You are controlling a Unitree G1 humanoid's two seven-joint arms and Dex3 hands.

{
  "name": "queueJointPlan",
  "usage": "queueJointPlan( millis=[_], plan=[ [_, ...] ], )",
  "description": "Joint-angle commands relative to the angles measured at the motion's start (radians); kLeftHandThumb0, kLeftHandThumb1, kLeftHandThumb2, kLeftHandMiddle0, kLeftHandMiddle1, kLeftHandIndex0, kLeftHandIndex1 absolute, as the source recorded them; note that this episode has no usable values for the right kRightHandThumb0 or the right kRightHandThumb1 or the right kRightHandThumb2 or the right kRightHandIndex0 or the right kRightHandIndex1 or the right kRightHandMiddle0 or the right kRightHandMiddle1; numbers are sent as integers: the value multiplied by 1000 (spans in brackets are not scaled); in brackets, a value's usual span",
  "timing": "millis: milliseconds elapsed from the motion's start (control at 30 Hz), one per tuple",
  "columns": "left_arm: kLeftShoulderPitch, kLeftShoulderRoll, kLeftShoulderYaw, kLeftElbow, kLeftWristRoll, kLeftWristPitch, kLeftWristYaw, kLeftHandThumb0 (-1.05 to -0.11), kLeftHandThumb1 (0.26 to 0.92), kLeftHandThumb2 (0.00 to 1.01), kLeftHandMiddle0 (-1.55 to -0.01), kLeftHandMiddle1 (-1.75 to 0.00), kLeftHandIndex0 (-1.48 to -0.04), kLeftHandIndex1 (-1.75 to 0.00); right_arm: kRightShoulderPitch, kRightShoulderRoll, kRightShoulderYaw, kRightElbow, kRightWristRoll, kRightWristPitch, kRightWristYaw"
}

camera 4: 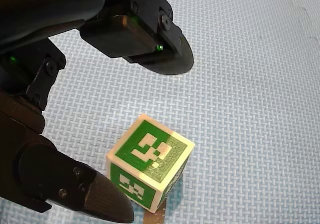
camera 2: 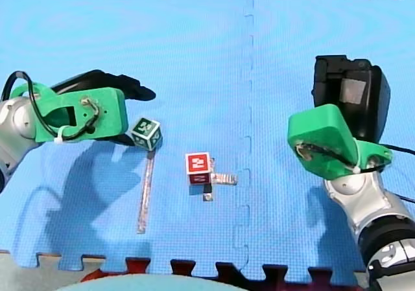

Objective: Stack cube left

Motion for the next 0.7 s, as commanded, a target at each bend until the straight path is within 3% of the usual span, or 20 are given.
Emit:
queueJointPlan(
  millis=[0,367,667],
  plan=[
    [5,2,0,4,0,-4,5,-400,715,2,-810,-1746,-660,-41,4,-8,0,-4,-2,-3,-6],
    [22,-11,-10,8,13,-24,34,-434,718,2,-840,-1746,-713,-33,8,-10,3,-7,-10,-3,-17],
    [18,-18,-48,10,54,17,61,-448,721,2,-854,-1746,-703,-13,9,-11,3,-9,-16,-4,-26]
  ],
)
